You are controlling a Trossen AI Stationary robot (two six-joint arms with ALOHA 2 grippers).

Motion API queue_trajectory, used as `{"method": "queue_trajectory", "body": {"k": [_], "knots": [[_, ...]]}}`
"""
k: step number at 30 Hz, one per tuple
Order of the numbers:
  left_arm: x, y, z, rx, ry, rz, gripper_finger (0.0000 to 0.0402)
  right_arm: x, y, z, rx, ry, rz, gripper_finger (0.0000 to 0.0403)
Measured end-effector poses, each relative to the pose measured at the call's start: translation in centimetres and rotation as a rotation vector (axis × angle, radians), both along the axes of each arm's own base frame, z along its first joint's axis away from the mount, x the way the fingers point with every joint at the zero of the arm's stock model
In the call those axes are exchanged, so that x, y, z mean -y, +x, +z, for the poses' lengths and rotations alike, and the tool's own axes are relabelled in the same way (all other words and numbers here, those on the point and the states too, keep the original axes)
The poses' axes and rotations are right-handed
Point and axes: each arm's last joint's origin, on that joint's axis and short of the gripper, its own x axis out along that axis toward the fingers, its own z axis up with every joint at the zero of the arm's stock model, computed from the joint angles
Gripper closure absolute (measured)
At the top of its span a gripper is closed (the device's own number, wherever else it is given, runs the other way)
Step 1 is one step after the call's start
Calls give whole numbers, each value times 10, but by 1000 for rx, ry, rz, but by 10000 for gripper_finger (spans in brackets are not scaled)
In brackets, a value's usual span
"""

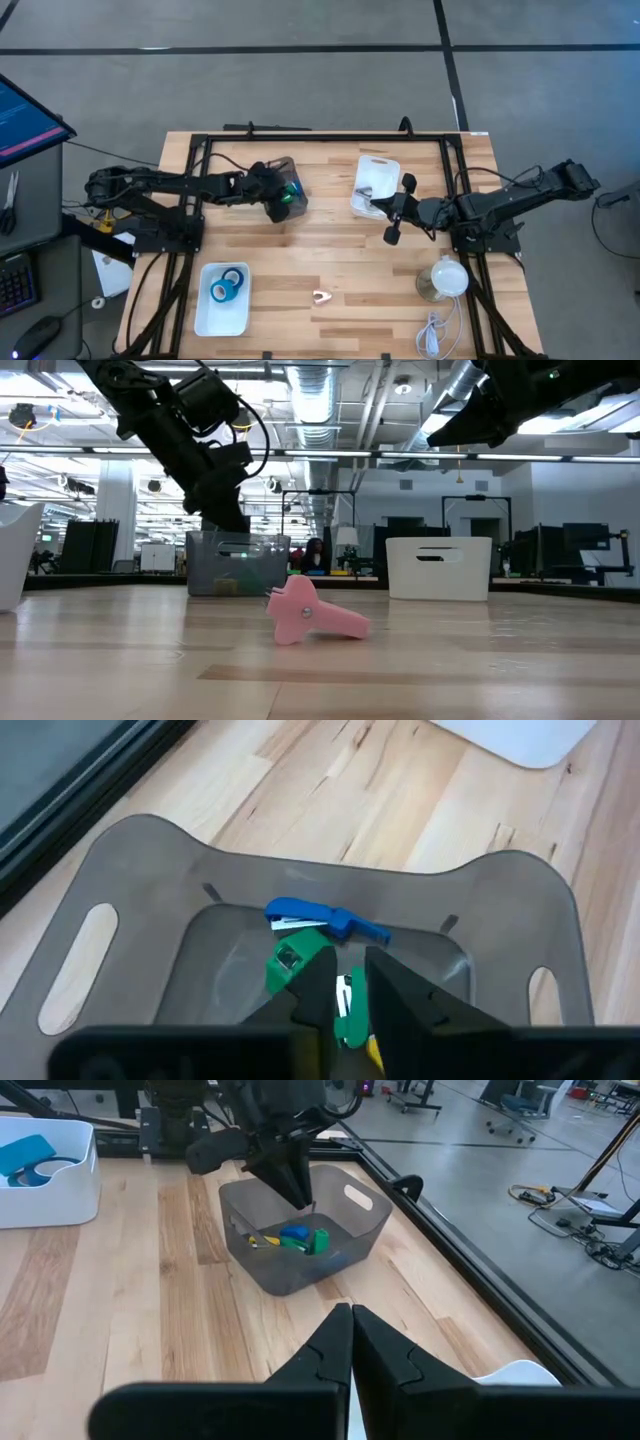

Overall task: Pick and place Stapler, Stapler remover, tape
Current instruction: Put the pink stapler remover into the top white bin

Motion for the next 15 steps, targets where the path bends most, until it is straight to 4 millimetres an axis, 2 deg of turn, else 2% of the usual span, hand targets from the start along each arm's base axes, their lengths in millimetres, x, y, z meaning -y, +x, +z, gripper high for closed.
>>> {"method": "queue_trajectory", "body": {"k": [7, 15], "knots": [[0, 3, 3, 33, 28, -18, 337, 0, 0, 0, 0, 0, 0, 403], [18, 14, 12, 114, 102, -145, 396, 0, 0, 0, -3, -6, 2, 403]]}}
